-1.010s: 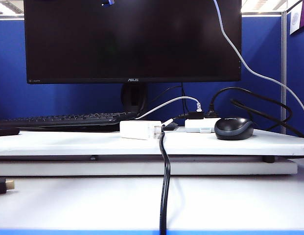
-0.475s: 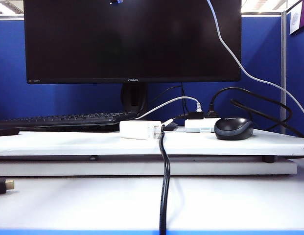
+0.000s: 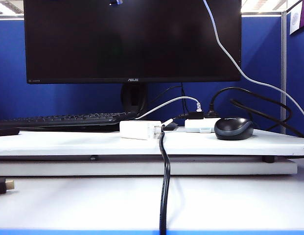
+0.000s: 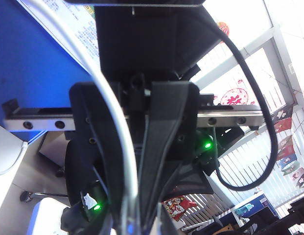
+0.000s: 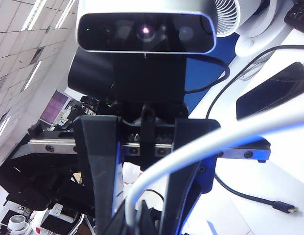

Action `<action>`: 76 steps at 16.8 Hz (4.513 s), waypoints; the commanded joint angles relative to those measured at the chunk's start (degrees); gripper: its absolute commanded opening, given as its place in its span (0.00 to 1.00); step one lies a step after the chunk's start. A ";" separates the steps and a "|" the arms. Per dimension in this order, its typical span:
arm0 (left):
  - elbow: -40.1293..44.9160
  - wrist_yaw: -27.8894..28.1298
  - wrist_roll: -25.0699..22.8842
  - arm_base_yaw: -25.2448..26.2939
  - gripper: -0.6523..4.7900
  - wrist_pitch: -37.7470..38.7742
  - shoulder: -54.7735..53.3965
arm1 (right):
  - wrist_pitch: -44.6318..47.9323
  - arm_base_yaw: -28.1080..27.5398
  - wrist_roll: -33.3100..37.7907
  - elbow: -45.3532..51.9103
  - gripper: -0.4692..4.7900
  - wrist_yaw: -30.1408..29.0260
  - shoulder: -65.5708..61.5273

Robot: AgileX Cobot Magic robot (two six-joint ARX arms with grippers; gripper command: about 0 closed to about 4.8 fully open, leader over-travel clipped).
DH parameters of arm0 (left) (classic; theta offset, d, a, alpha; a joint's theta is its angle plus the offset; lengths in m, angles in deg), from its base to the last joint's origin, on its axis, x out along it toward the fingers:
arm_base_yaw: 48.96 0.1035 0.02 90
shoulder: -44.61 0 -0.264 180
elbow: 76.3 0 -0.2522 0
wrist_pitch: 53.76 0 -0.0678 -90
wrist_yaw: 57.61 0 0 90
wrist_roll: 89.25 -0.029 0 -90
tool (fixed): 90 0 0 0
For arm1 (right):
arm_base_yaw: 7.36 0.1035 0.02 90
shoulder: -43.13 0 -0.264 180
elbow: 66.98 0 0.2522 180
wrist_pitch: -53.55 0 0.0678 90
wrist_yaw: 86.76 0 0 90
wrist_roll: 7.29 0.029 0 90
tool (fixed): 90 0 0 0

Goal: Pick up the Type-C charging cable and the charging base, insert one end of the Type-C charger into the corresponding slot on the base, and finally place the plugged-in charger back on the table.

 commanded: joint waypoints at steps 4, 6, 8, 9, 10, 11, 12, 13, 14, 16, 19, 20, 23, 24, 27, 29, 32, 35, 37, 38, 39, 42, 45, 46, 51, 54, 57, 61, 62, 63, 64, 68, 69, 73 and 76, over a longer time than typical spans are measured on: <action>-0.22 -1.20 -3.06 -0.02 0.34 3.28 0.22 | 0.28 0.17 -0.07 -0.24 0.08 -0.24 0.15; -0.22 -1.64 -3.26 -0.02 0.40 2.58 0.22 | 0.74 0.17 -0.07 -0.26 0.08 -0.26 0.15; -0.22 -1.84 -3.26 -0.02 0.46 1.75 0.22 | 0.72 0.17 -0.07 -0.26 0.08 -0.26 0.20; -0.22 -1.73 -3.26 -0.02 0.46 1.79 0.22 | 0.70 0.17 -0.07 -0.24 0.08 -0.28 0.20; -0.22 -1.38 -3.26 -0.02 0.45 1.79 0.22 | 0.68 0.17 -0.07 -0.26 0.08 -0.31 0.20; -0.22 -1.38 -3.26 -0.02 0.43 1.81 0.22 | 0.66 0.17 -0.07 -0.26 0.08 -0.33 0.20; -0.22 -1.36 -3.28 -0.02 0.31 1.81 0.22 | 0.66 0.17 -0.07 -0.26 0.08 -0.33 0.20; -0.22 -1.36 -3.28 -0.02 0.28 1.81 0.22 | 0.66 0.17 -0.07 -0.26 0.08 -0.42 0.20; -0.22 -0.96 -3.28 -0.02 0.25 1.79 0.22 | 0.63 0.17 -0.04 -0.24 0.08 -0.46 0.20; -0.22 -0.90 -3.69 -0.02 0.11 1.79 0.22 | 0.57 0.17 -0.07 -0.24 0.08 -0.50 0.20; -0.22 0.24 -4.63 -0.02 0.11 1.53 0.22 | 1.09 0.15 -0.57 -0.24 0.62 -0.37 0.20; -0.22 1.38 -5.46 0.00 0.11 1.53 0.22 | 1.53 0.11 -0.83 -0.24 1.00 -0.39 0.24; -0.22 4.52 -6.71 0.44 0.11 1.53 0.22 | 6.54 -0.28 -0.92 -0.26 1.00 -0.02 2.19; -0.22 5.97 -6.67 1.38 0.11 1.44 0.22 | 6.62 -0.90 -0.94 -0.26 1.00 0.72 3.45; -0.22 10.80 -6.60 4.07 0.11 1.55 0.26 | 6.29 -2.29 -3.76 -0.26 0.98 4.85 6.56; -0.22 14.67 -6.25 7.06 0.11 1.84 0.33 | 2.40 -2.29 -7.15 -0.63 0.83 7.26 7.15; -0.22 18.58 -6.25 9.49 0.11 2.01 0.35 | -10.95 -2.01 -17.03 -2.64 0.82 10.73 5.97; -0.22 19.47 -6.51 9.60 0.11 2.45 0.35 | -18.18 -1.66 -24.15 -4.92 0.76 14.75 3.85; -0.22 21.05 -6.47 9.60 0.11 2.47 0.35 | -21.77 -1.55 -28.35 -7.28 0.76 16.63 1.38; -0.22 22.27 -6.47 9.60 0.11 2.47 0.37 | -23.06 -1.42 -29.88 -8.37 0.76 16.72 0.02; -0.22 23.58 -6.47 9.60 0.11 2.47 0.37 | -24.30 -1.27 -31.23 -9.46 0.76 16.76 -1.49; -0.22 26.71 -6.71 9.62 0.11 2.49 0.37 | -26.77 -0.66 -35.67 -10.34 0.76 19.06 -5.27; -0.22 27.45 -8.00 9.62 0.11 2.60 0.37 | -30.71 0.35 -42.25 -10.34 0.76 23.12 -8.46; -0.22 27.04 -8.46 9.62 0.11 2.93 0.37 | -31.54 1.53 -42.77 -10.34 0.76 24.11 -9.94; -8.00 43.85 -33.35 10.80 0.11 39.95 13.55 | -29.70 2.84 -46.45 -10.36 0.76 29.92 -13.46; -8.46 43.98 -33.42 10.80 0.11 41.05 13.66 | -30.49 4.83 -49.22 -12.20 0.76 33.33 -16.68; -8.46 43.89 -33.24 10.80 0.11 41.05 13.70 | -37.90 6.71 -55.23 -20.37 0.76 37.31 -27.98; -8.48 44.04 -33.24 10.80 0.11 41.00 14.25 | -43.50 6.73 -60.72 -27.43 0.76 40.39 -37.33; -8.48 44.24 -33.24 10.80 0.11 41.03 14.32 | -43.80 6.73 -60.76 -28.59 0.76 40.85 -38.60; -8.48 44.74 -33.18 10.80 0.11 41.05 14.36 | -44.09 6.73 -60.76 -29.40 0.76 40.94 -39.50; -8.48 45.70 -32.98 10.97 0.11 41.29 14.38 | -44.41 6.73 -60.76 -29.97 0.76 40.87 -40.13; -8.48 48.04 -31.67 12.96 0.11 43.65 14.38 | -44.52 7.76 -60.76 -30.18 0.76 39.43 -42.27; -8.48 47.93 -31.61 13.42 0.11 44.09 14.38 | -44.44 8.00 -60.74 -30.18 0.76 39.36 -42.71; -8.48 47.65 -31.50 14.12 0.11 45.11 14.38 | -44.48 8.79 -60.74 -30.18 0.76 40.13 -46.23; -8.48 47.47 -31.54 14.12 0.11 45.35 14.38 | -44.89 8.76 -60.76 -30.18 0.55 40.65 -47.25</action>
